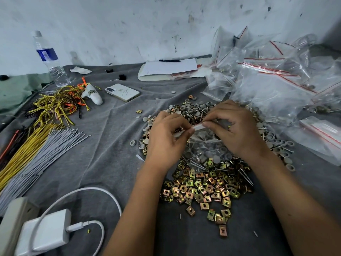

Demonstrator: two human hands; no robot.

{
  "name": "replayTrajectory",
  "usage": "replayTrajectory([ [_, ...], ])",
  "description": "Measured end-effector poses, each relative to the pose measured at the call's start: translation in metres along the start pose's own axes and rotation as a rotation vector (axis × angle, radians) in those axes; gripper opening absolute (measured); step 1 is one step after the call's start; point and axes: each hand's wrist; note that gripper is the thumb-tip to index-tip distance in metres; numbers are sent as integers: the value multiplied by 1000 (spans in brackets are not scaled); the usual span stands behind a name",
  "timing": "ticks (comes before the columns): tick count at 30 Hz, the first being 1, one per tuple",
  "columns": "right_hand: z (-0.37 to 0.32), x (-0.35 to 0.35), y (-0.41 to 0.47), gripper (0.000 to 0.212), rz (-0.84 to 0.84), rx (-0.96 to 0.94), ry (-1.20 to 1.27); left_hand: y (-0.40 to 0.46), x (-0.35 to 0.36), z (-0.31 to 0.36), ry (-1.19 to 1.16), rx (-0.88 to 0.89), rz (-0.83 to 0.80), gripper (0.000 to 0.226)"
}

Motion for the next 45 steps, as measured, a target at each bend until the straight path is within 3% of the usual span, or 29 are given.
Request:
replayTrajectory([
  [7,-8,4,-2,9,-2,-22,-7,1,4,2,-1,57,30,8],
  [16,-2,0,-2,2,9,66,179,2,-1,9,12,41,84,10],
  [18,-1,0,-3,4,21,132,264,0,0,14,-2,-70,154,14],
  [19,0,-1,-3,5,27,177,336,-1,0,17,-81,-170,191,28],
  [22,2,-7,-1,11,102,261,545,0,2,24,-554,-430,259,67],
  [24,0,-8,-1,12,145,305,636,1,7,27,-664,-475,193,51],
  [27,0,-5,-2,12,28,391,672,8,15,33,-503,-484,203,7],
  [30,5,-5,-2,6,-46,437,563,26,20,39,-466,-467,328,6],
  [35,20,-23,15,7,154,522,526,74,50,57,-359,-461,427,18],
  [37,33,-40,35,7,213,546,465,91,68,65,-177,-401,367,34],
  [40,65,-72,70,3,363,742,434,115,105,78,82,-224,162,69],
  [41,77,-85,77,14,427,826,382,122,118,84,112,-172,90,78],
  [43,99,-99,80,40,537,946,33,136,142,85,148,-105,-96,82],
  [45,114,-105,71,46,646,796,-417,148,169,78,181,-29,-369,70],
])
Point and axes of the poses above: each hand's wrist, its own y-axis towards the middle knuckle, its own x-axis out of the palm, z = x × y, and after that the axes turned 15 degrees about x, right-handed
